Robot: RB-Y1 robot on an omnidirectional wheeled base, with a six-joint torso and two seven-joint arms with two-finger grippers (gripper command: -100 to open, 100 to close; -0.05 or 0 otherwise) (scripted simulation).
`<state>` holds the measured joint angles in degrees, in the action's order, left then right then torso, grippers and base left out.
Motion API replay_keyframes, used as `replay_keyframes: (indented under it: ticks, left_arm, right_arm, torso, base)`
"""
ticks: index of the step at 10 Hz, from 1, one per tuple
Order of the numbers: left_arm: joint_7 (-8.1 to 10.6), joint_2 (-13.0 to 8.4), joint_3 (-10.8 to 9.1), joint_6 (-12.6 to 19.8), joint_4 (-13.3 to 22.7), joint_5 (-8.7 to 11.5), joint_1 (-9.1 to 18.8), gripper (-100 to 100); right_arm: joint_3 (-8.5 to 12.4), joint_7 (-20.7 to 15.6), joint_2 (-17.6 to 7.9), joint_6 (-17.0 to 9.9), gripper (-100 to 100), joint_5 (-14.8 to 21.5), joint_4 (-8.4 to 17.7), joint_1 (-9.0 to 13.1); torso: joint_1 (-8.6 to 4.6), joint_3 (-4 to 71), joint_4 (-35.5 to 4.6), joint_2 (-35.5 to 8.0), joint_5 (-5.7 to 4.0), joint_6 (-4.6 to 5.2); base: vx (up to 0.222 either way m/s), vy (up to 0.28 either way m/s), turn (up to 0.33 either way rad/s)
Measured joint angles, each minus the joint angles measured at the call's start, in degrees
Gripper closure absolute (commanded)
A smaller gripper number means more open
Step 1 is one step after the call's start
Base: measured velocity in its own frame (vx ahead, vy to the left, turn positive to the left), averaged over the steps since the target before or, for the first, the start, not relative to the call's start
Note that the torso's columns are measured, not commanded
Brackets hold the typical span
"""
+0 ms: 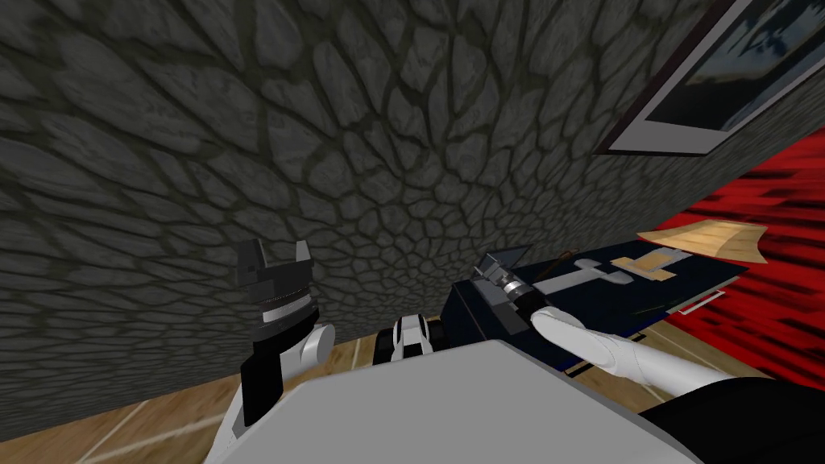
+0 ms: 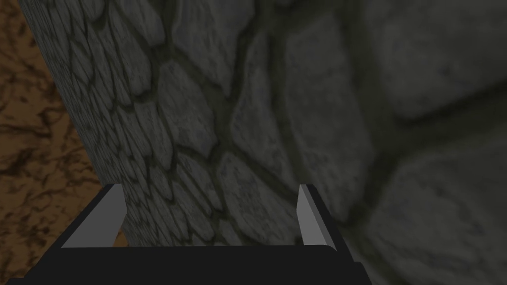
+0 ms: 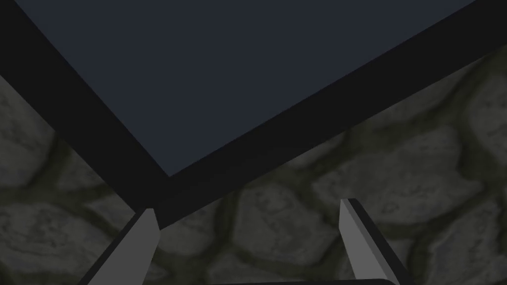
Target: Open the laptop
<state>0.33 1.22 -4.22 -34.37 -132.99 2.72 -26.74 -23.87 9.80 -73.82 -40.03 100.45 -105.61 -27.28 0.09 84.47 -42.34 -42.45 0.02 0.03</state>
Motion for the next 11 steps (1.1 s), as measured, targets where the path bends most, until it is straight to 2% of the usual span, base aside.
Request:
replay_keyframes:
  ticks: [1, 2, 3, 5, 6, 7, 8, 9, 10, 11]
  left_arm:
    - [0.00, 0.00, 0.00, 0.00, 0.00, 0.00, 0.00, 0]
    - [0.00, 0.00, 0.00, 0.00, 0.00, 0.00, 0.01, 0]
    - [0.00, -0.01, 0.00, 0.00, 0.00, 0.00, 0.01, 0]
    - [0.00, 0.00, 0.00, 0.00, 0.00, 0.00, 0.00, 0]
    - [0.00, 0.01, 0.01, 0.00, 0.00, 0.00, 0.01, 0]
    - [0.00, 0.03, 0.04, -0.01, -0.02, -0.01, 0.01, 0]
    - [0.00, 0.00, 0.01, -0.01, -0.01, 0.00, -0.01, 0]
    - [0.00, -0.01, -0.01, 0.00, 0.00, 0.00, -0.01, 0]
    - [0.00, -0.03, -0.02, 0.01, 0.01, 0.00, 0.01, 0]
    - [0.00, -0.03, -0.02, 0.01, 0.02, 0.00, 0.02, 0]
  right_arm:
    - [0.00, 0.00, 0.00, 0.00, 100, 0.00, 0.00, 0.00]
    - [1.42, -1.11, 1.64, 1.31, 100, -1.40, 1.76, 1.67]
    - [2.98, -2.09, 3.24, 2.77, 100, -2.63, 3.21, 2.39]
    - [4.93, -5.45, 6.43, 5.92, 100, -6.09, 2.73, 2.22]
    - [4.80, -7.34, 7.33, 7.41, 100, -6.61, 2.81, 2.30]
    - [4.76, -9.01, 7.63, 8.18, 100, -6.62, 2.88, 2.37]
    - [4.91, -10.65, 7.35, 8.35, 100, -6.53, 2.96, 2.82]
    - [4.86, -12.11, 7.34, 8.36, 100, -6.44, 2.68, 2.95]
    - [6.54, -13.79, 8.69, 9.69, 100, -8.20, 3.52, 3.76]
    - [8.44, -15.79, 10.49, 11.31, 100, -10.19, 4.92, 4.46]
  torso:
    - [-0.05, 0.05, 0.03, 0.08, -0.01, -0.02]
    - [-0.26, 0.01, 0.02, 0.02, -0.06, -0.05]
    - [-0.31, 0.02, 0.02, 0.05, -0.09, -0.01]
    - [0.05, 0.20, 0.10, 0.33, 0.02, -0.03]
    - [-0.17, 0.45, 0.23, 0.83, -0.09, -0.49]
    - [-2.22, 0.25, 0.29, 1.05, -1.18, -0.46]
    - [-3.18, -0.33, 0.08, 0.28, -1.69, 0.35]
    - [-2.94, -0.68, -0.06, -0.29, -1.53, 0.48]
    - [-2.32, -0.36, -0.04, -0.19, -0.98, 0.15]
    - [-0.88, -0.09, 0.01, 0.00, -0.38, -0.03]
  base:
    - [-0.057, -0.053, 0.047]
    - [-0.086, -0.067, 0.039]
    - [-0.054, -0.031, 0.017]
    - [-0.011, 0.008, -0.028]
    - [-0.031, 0.059, -0.050]
    - [0.013, 0.069, 0.147]
    - [0.067, 0.001, 0.034]
    - [-0.055, -0.085, -0.043]
    - [-0.094, -0.108, 0.089]
    - [-0.040, -0.032, 0.131]
